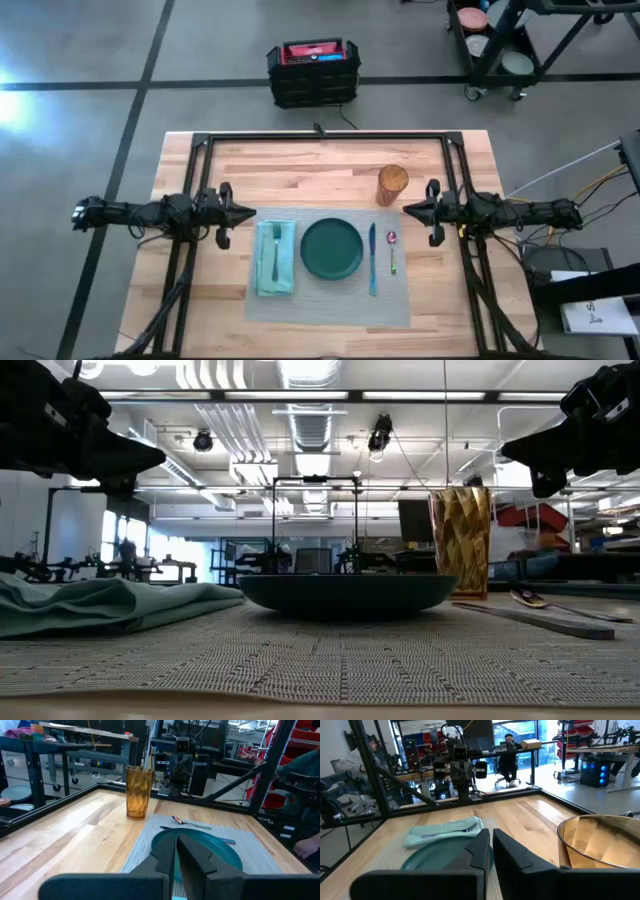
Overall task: Set table place
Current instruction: Return to Home Position
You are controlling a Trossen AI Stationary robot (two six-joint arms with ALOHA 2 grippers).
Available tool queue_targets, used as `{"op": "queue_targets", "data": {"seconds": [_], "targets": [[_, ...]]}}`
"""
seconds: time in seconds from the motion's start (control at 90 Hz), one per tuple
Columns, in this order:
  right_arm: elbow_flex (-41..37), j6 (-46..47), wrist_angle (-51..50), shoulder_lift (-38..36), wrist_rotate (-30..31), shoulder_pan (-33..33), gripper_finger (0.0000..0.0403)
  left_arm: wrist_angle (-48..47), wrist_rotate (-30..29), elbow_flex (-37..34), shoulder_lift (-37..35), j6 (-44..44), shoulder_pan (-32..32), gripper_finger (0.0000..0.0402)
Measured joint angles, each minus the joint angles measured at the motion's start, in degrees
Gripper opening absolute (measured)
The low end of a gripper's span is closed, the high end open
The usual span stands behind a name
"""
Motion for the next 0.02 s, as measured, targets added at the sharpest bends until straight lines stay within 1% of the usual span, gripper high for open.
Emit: {"op": "queue_targets", "data": {"seconds": [0.022], "targets": [[0.0,0.0,0.0,0.0,0.01,0.0,0.0009,0.0,0.02,0.0,0.0,0.0,0.02,0.0006]]}}
